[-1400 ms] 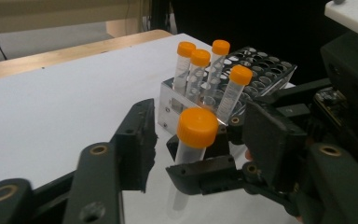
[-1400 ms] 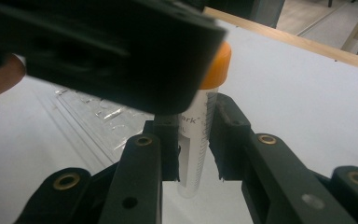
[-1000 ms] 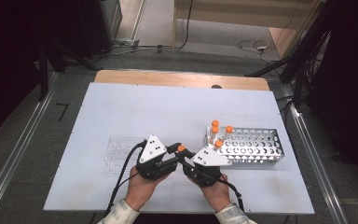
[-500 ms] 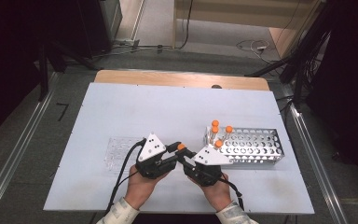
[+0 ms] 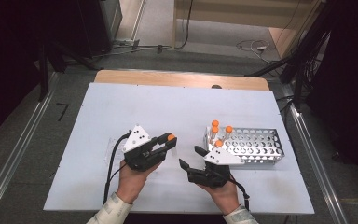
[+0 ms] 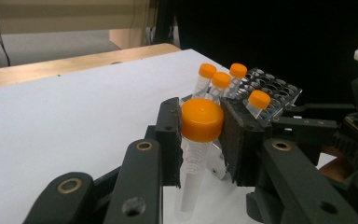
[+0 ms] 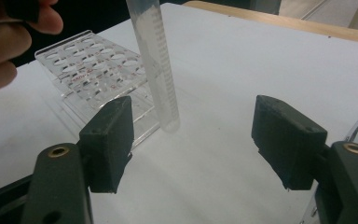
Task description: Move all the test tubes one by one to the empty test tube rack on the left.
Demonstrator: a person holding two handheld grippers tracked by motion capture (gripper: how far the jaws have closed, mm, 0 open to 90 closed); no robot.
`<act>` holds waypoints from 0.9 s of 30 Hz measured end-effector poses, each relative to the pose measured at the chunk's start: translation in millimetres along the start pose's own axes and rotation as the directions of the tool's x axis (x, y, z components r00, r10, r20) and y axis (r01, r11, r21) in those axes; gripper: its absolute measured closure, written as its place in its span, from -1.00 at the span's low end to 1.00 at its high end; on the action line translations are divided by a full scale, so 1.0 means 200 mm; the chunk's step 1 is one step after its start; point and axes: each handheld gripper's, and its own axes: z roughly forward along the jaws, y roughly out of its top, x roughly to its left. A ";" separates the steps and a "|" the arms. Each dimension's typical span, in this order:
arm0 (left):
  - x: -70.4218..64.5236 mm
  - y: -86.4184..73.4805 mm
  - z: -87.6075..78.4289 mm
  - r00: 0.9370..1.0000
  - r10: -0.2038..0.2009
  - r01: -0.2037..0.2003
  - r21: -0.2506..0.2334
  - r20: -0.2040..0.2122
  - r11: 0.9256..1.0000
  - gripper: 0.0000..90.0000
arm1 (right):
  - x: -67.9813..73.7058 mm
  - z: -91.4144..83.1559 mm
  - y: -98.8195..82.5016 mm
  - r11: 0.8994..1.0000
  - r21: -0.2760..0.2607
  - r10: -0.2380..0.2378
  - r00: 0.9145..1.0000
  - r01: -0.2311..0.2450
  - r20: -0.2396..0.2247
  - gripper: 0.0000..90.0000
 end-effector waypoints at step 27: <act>0.25 0.04 -0.43 0.983 -0.051 0.034 -0.098 -0.174 0.995 0.56 | -0.01 -0.04 -0.04 1.000 0.013 -0.005 1.000 0.005 0.013 -0.42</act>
